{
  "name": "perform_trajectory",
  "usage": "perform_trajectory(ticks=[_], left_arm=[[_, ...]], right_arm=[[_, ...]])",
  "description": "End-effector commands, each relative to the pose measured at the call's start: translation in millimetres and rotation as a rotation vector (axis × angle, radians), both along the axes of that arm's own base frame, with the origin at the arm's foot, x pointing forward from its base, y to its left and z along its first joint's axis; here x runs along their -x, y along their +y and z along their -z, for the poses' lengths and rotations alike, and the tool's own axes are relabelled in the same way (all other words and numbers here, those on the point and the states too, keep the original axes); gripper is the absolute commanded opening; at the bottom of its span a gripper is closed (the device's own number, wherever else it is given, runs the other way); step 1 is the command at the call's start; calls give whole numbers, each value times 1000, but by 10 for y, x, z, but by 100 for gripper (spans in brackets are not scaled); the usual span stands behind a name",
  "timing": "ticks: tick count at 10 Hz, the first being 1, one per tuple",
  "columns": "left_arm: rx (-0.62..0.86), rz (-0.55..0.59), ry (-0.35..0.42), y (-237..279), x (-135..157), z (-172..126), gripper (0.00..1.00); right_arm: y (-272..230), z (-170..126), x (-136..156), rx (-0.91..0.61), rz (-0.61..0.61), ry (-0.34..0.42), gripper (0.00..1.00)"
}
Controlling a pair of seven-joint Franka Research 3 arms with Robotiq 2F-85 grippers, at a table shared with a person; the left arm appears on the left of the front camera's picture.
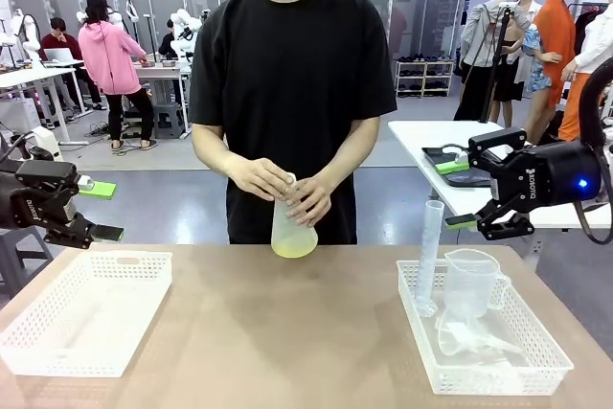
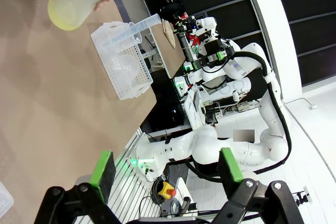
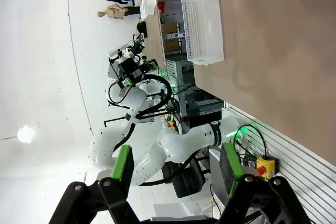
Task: Prepare the solutions needed for the experiment.
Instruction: When the human places the Big flask in the center of the table, pick up the Big flask and place it in the left Organizing basket.
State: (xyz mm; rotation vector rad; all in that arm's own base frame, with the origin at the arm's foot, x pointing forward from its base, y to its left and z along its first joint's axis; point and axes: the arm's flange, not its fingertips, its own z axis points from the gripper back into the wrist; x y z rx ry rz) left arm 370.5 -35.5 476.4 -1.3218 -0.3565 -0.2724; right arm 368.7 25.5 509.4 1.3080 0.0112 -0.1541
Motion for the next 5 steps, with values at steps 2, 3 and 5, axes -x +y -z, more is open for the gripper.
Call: perform_trajectory(ticks=[2, 3, 5], left_arm=[[31, -2, -11, -19, -17, -12, 100], [31, -2, -11, -19, -17, -12, 100], [31, -2, -11, -19, -17, -12, 100]], right_arm=[[0, -22, 13, -9, -2, -2, 83], [0, -22, 13, -9, -2, -2, 83], [0, -22, 13, -9, -2, -2, 83]])
